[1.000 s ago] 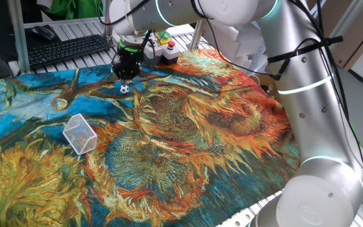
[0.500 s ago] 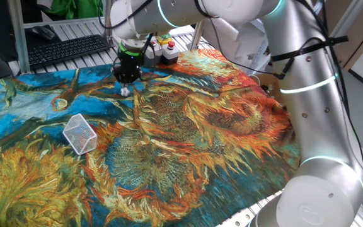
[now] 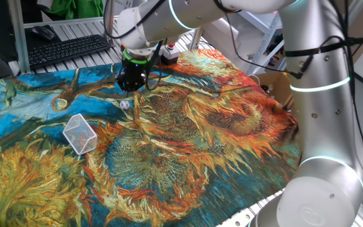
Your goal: Push the soccer ball into the goal
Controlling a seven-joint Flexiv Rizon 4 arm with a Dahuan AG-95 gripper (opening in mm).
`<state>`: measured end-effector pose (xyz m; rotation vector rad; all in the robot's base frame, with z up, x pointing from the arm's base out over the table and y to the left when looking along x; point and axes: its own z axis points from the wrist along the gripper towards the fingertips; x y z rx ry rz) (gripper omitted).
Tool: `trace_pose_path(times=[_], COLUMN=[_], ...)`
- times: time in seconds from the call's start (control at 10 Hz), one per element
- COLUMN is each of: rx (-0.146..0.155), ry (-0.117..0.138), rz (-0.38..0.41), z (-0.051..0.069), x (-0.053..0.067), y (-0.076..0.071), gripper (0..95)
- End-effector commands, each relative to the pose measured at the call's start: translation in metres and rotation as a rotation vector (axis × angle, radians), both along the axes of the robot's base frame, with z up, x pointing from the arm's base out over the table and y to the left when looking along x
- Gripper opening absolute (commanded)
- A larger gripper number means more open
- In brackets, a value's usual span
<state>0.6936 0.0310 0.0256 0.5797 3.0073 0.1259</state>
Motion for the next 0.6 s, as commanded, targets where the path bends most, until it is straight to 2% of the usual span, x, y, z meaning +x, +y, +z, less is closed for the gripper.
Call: trace_pose_path(times=[0.1, 0.2, 0.6], rx=[0.002, -0.008, -0.016], ry=[0.010, 0.009, 0.008], rz=[-0.024, -0.018, 0.025], z=[0.008, 0.009, 0.006], x=[-0.010, -0.017, -0.040], y=[0.014, 0.015, 0.009], gripper=[0.0, 0.0, 0.0])
